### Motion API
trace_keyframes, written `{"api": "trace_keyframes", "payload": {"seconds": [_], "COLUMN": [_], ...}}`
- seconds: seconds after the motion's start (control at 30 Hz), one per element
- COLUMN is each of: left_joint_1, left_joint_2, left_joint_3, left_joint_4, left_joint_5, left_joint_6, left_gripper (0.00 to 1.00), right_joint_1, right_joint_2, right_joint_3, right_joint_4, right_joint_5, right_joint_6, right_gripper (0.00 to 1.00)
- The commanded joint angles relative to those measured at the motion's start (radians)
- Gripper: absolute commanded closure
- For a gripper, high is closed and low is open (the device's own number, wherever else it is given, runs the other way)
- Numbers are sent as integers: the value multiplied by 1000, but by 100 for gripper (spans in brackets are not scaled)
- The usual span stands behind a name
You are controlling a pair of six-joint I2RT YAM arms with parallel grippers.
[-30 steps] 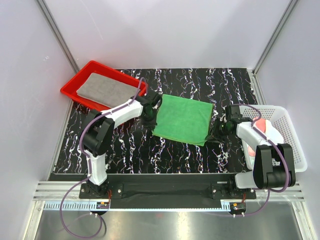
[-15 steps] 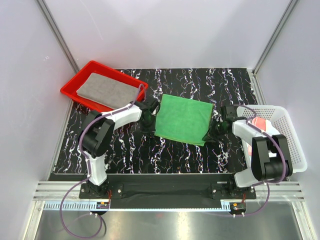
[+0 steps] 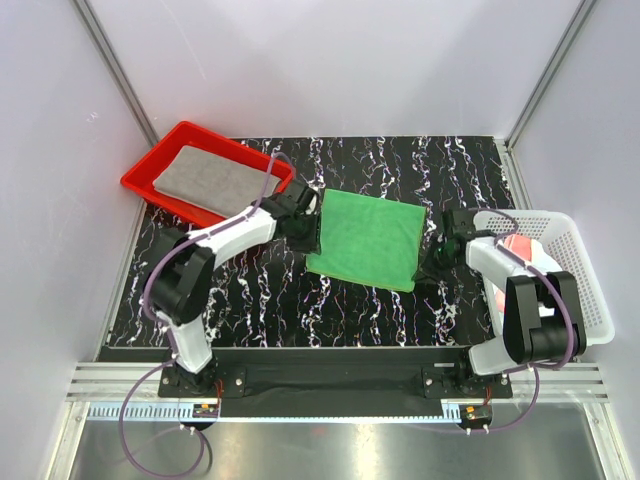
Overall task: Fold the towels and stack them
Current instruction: Fold the towel
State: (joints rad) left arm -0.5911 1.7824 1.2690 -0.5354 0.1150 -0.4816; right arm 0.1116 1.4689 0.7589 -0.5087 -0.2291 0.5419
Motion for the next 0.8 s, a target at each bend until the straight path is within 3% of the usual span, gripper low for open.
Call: {"api": "trace_keyframes", "payload": {"seconds": [0.0, 0.17, 0.37, 0.6, 0.77], "left_joint_1": [-4, -9, -52, -96, -95], "left_joint_2": [87, 124, 71, -55, -123], "left_joint_3": [10, -17, -92, -177, -30], "left_joint_4": [77, 42, 8, -15, -122], "left_joint_5": [49, -9, -110, -153, -137], "left_joint_6": [25, -15, -97, -161, -72], "left_gripper": [65, 65, 66, 65, 48], "right_joint_1": [10, 14, 16, 14, 16], "right_joint_2": [-41, 20, 76, -30, -149], "right_joint_3": [91, 115, -4, -66, 48], "right_joint_4": [-30, 15, 114, 44, -79], "right_joint_5": [-22, -78, -96, -29, -4], "right_joint_6": [-16, -17, -25, -14, -34], "right_gripper": [83, 82, 82, 82, 76]}}
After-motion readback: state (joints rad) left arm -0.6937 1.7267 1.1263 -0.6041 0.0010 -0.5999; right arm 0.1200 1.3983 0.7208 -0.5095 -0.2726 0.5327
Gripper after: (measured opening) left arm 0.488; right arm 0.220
